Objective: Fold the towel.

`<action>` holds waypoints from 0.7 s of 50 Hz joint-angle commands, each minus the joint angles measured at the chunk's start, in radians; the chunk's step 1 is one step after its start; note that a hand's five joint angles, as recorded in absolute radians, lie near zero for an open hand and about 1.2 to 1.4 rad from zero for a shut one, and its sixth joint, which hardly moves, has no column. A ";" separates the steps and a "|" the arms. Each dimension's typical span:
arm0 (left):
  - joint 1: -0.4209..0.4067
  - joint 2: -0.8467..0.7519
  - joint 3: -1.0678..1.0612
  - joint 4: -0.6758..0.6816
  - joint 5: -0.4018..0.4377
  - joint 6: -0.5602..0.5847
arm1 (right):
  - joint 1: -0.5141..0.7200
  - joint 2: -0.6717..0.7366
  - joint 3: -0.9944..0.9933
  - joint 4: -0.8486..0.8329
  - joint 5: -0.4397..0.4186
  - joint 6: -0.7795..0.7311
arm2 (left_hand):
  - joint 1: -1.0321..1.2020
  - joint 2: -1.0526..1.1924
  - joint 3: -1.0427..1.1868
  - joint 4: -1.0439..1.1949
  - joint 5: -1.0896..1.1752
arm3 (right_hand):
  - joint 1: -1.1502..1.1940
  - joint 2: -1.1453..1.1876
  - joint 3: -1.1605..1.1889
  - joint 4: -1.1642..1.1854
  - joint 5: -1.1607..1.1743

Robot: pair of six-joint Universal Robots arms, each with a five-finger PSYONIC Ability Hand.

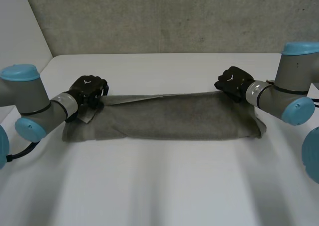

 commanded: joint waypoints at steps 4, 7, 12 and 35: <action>-0.023 -0.052 0.101 0.017 -0.062 0.001 | 0.003 0.071 -0.099 -0.088 0.022 -0.033 | -0.680 -0.693 -0.717 -0.687 -0.698 | -0.946 -0.946 -0.953 -0.957 -0.959; -0.023 -0.055 0.122 0.015 -0.071 0.000 | 0.003 0.079 -0.105 -0.150 0.006 -0.071 | -1.053 -1.066 -1.090 -1.060 -1.070 | -1.158 -1.158 -1.165 -1.169 -1.171; -0.023 -0.040 0.140 0.015 -0.101 0.000 | 0.001 0.078 -0.106 -0.254 -0.027 -0.125 | -1.151 -1.165 -1.189 -1.159 -1.169 | -1.158 -1.158 -1.165 -1.169 -1.171; -0.001 0.392 -0.215 0.038 -0.103 -0.011 | -0.008 -0.237 -0.025 -0.127 0.062 0.291 | -1.146 -1.159 -1.183 -1.153 -1.164 | -1.158 -1.158 -1.165 -1.169 -1.171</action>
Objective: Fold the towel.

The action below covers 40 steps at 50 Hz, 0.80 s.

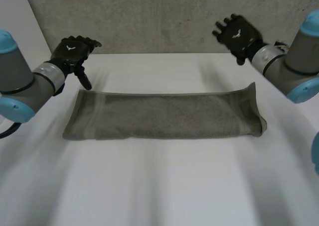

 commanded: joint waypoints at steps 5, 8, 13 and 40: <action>0.006 0.262 -0.339 0.051 0.001 -0.001 | -0.014 -0.240 0.200 0.249 0.140 0.189 | -0.053 -0.050 -0.038 -0.048 -0.042 | -0.056 -0.068 -0.070 -0.078 -0.060; 0.004 0.314 -0.454 0.095 0.001 0.001 | -0.023 -0.312 0.346 0.292 0.148 0.199 | -0.050 -0.047 -0.035 -0.045 -0.039 | -0.056 -0.068 -0.070 -0.078 -0.060; 0.003 0.397 -0.601 0.162 -0.002 -0.002 | -0.032 -0.408 0.593 0.255 0.149 0.211 | -0.045 -0.041 -0.029 -0.039 -0.033 | -0.056 -0.068 -0.070 -0.078 -0.060; -0.065 0.425 -0.905 0.432 -0.059 -0.005 | -0.176 -0.368 1.094 -0.248 0.166 0.291 | -0.045 -0.041 -0.029 -0.039 -0.033 | 0.286 0.274 0.272 0.264 0.282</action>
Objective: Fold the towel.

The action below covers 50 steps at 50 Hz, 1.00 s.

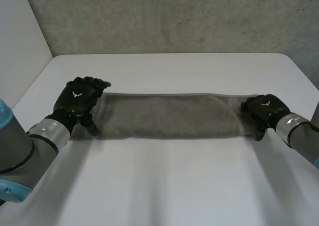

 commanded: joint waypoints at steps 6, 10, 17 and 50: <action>-0.001 -0.005 -0.006 0.016 -0.006 -0.003 | -0.061 0.071 -0.024 -0.119 0.020 0.002 | -0.045 -0.041 -0.028 -0.039 -0.033 | 0.192 0.193 0.177 0.180 0.170; -0.001 -0.005 -0.013 0.018 -0.004 -0.006 | -0.062 0.077 -0.025 -0.122 0.037 0.016 | -0.045 -0.041 -0.028 -0.039 -0.033 | 0.192 0.193 0.177 0.180 0.170; -0.008 -0.006 -0.015 0.019 -0.004 -0.012 | -0.051 0.068 -0.015 -0.118 0.039 0.024 | -0.045 -0.041 -0.028 -0.039 -0.033 | 0.189 0.190 0.174 0.177 0.167; -0.022 -0.006 -0.036 0.039 -0.006 -0.012 | -0.056 0.140 -0.084 -0.072 0.036 0.149 | -0.059 -0.056 -0.043 -0.054 -0.048 | 0.923 0.924 0.908 0.911 0.901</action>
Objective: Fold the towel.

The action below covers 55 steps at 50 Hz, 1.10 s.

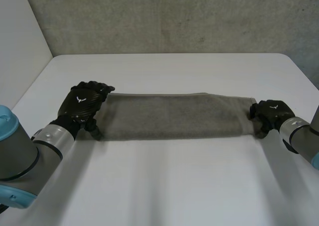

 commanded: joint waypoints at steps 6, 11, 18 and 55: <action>0.005 0.000 0.000 0.000 -0.001 -0.002 | -0.042 -0.043 -0.055 -0.028 0.090 -0.051 | -0.062 -0.059 -0.045 -0.057 -0.051 | 0.581 0.574 0.585 0.595 0.600; 0.003 0.002 0.014 0.000 -0.001 -0.009 | -0.068 -0.112 -0.067 -0.062 0.161 -0.183 | -0.065 -0.062 -0.048 -0.060 -0.054 | 0.581 0.574 0.585 0.595 0.600; 0.005 -0.061 0.078 -0.012 -0.019 -0.009 | 0.034 -0.116 -0.150 -0.068 0.187 -0.327 | -0.065 -0.062 -0.048 -0.060 -0.054 | 0.581 0.574 0.585 0.595 0.600; -0.004 -0.115 0.170 -0.023 -0.113 -0.052 | 0.817 0.361 -0.744 -0.004 0.102 -0.392 | -0.068 -0.065 -0.051 -0.063 -0.057 | -0.641 -0.648 -0.637 -0.627 -0.621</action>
